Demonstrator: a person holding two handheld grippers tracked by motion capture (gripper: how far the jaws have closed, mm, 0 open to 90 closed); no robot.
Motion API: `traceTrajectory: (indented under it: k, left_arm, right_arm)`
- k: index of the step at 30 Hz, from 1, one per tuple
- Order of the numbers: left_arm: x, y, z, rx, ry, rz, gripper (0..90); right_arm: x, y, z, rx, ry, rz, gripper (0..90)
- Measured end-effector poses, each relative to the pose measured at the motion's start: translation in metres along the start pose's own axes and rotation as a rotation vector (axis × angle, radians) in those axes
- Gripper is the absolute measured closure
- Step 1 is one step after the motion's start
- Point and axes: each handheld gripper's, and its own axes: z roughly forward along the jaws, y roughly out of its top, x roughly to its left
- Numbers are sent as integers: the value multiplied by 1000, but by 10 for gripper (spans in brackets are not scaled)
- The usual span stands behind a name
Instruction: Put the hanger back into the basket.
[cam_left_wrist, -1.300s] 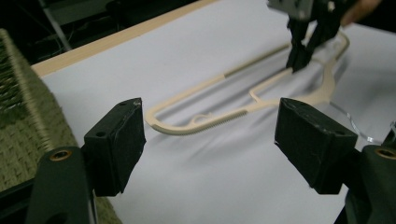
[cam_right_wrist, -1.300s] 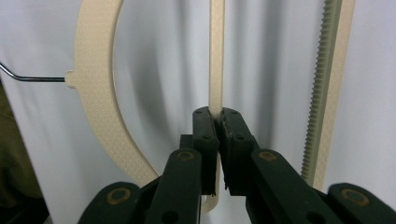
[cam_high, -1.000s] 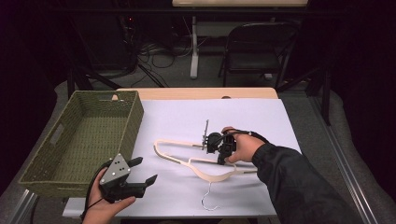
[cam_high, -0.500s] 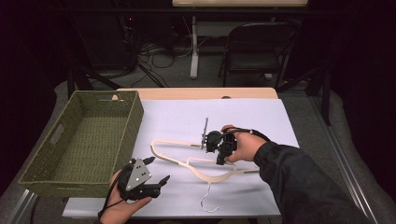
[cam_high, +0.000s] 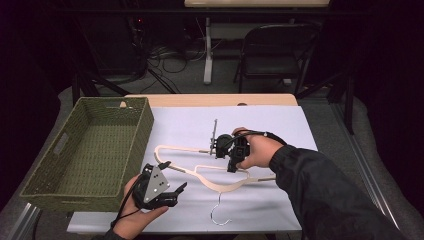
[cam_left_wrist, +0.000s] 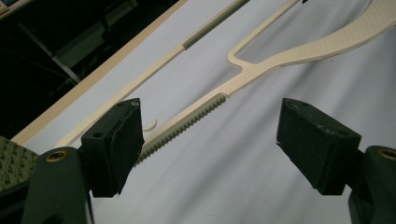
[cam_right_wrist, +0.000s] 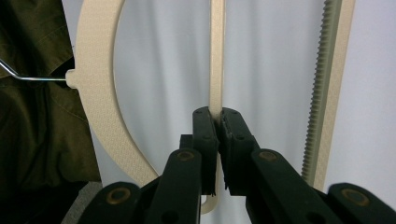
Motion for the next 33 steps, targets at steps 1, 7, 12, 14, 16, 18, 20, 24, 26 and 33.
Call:
traceTrajectory:
  k: [1, 7, 12, 14, 16, 18, 20, 24, 26, 33]
  left_arm:
    - [0, 1, 1, 5, -5, 15, 242]
    - [-5, 7, 13, 44, 22, 109, 254]
    - [-9, 10, 20, 68, 46, 173, 266]
    - [-10, 10, 23, 80, 49, 184, 268]
    - [-11, 10, 25, 80, 49, 200, 268]
    - [-12, 11, 28, 85, 54, 214, 269]
    - [-13, 12, 30, 82, 49, 232, 281]
    - [-15, 13, 34, 88, 7, 266, 388]
    - [-15, 14, 37, 105, -10, 265, 430]
    - [-11, 17, 40, 104, -25, 294, 494]
  right_arm:
    - [-1, 1, 0, -2, 1, -7, 860]
    - [0, 5, 0, 2, 7, -17, 860]
    - [1, 8, 0, 1, 11, -24, 860]
    - [1, 9, 0, 6, 9, -24, 860]
    - [1, 10, 1, 5, 12, -30, 860]
    - [2, 11, 2, 12, 10, -25, 860]
    - [2, 11, 2, 9, 11, -26, 860]
    - [3, 13, 4, 9, 14, -33, 860]
    - [3, 14, 4, 12, 12, -39, 860]
    - [3, 15, 5, 6, 11, -54, 860]
